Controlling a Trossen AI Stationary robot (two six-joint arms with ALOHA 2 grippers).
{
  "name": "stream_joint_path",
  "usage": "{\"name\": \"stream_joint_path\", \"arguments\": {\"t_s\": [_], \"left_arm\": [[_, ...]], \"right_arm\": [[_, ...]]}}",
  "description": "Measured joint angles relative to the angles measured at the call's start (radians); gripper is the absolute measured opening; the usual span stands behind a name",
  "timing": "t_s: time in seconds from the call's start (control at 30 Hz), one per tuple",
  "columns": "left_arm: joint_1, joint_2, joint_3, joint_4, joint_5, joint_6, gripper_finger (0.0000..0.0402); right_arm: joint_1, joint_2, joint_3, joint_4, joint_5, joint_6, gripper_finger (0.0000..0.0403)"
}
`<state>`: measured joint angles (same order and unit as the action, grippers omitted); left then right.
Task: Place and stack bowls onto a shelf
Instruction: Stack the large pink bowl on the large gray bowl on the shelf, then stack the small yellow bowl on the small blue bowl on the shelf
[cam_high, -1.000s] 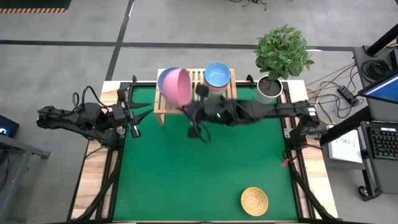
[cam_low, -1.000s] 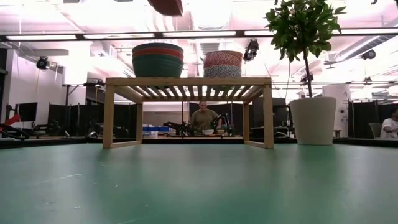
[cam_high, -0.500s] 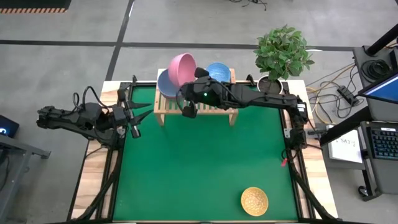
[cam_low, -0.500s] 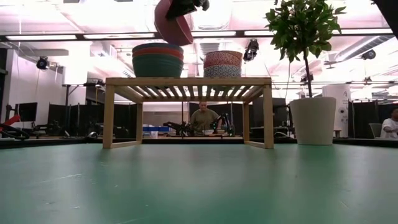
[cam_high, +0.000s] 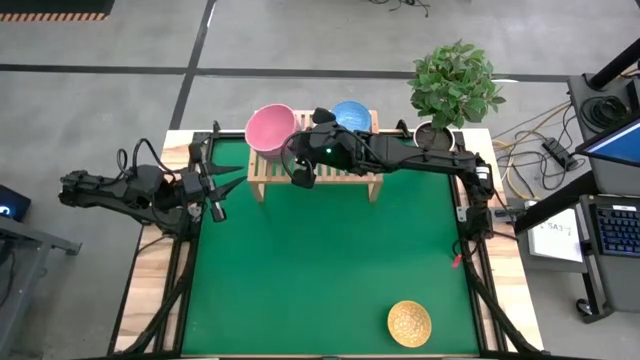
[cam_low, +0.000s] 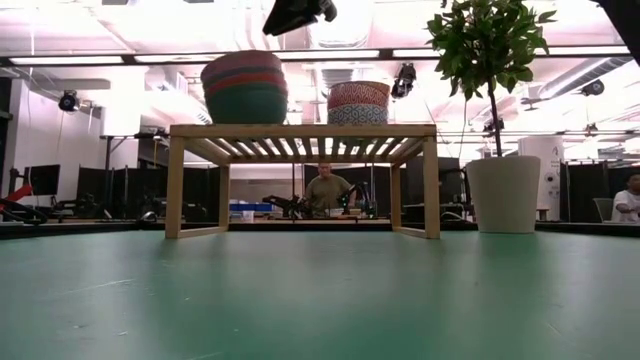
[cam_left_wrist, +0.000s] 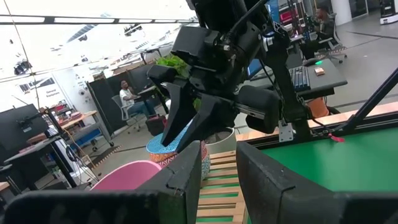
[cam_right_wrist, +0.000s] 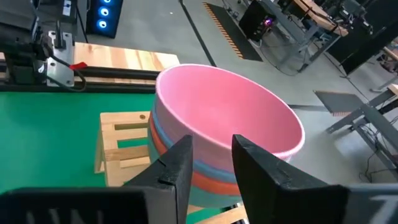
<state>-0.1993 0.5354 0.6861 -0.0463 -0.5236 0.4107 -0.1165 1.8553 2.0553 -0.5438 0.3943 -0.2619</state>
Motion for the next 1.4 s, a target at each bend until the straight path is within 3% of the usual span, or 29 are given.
{"name": "stream_joint_path", "arguments": {"t_s": [0.3,0.87,1.2,1.4], "left_arm": [[0.0,0.0,0.0,0.0,0.0,0.0,0.0084],[0.0,0.001,0.0,0.0,0.0,0.0,0.0084],[0.0,0.001,0.0,0.0,0.0,0.0,0.0084],[0.0,0.001,0.0,-0.001,0.0,0.0,0.0084]], "right_arm": [[0.01,-0.006,0.001,0.007,-0.001,0.041,0.0092],[-0.033,0.105,-0.009,0.063,0.003,0.079,0.0033],[-0.022,0.04,-0.002,0.042,0.002,0.104,0.0033],[0.012,-0.032,-0.002,-0.115,-0.007,0.205,0.0033]]}}
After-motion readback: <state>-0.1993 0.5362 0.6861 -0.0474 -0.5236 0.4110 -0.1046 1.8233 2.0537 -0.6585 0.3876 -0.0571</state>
